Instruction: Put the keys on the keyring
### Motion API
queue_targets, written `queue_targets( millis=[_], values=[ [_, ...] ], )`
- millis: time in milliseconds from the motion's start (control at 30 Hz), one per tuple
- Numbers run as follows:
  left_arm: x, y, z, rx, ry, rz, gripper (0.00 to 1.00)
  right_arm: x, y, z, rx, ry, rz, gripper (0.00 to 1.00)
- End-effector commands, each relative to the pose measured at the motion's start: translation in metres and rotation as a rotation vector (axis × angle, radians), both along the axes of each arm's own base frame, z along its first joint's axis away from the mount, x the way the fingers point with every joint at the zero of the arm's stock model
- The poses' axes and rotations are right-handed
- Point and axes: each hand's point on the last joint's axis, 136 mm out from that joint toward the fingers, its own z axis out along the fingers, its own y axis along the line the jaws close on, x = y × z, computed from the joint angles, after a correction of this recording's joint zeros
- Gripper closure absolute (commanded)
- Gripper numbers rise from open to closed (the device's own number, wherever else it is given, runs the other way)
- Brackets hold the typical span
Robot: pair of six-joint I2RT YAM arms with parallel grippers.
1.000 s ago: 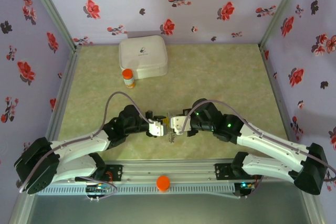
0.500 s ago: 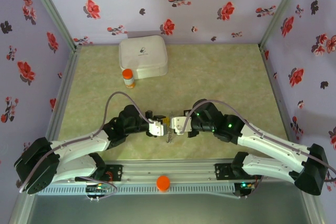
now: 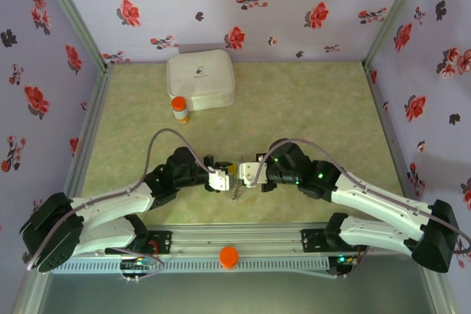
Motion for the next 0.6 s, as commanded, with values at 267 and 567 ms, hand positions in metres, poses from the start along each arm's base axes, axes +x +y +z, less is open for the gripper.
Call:
queue_targets(
  millis=[267, 567],
  values=[
    [0.0062, -0.0034, 0.018, -0.039, -0.077, 0.008, 1.0, -0.0079, -0.003, -0.0004, 0.005, 0.029, 0.007, 1.0],
    [0.0051, -0.0039, 0.0185, -0.039, -0.077, 0.005, 1.0, -0.0006, 0.0037, -0.0001, 0.03, 0.018, -0.015, 1.0]
  ],
)
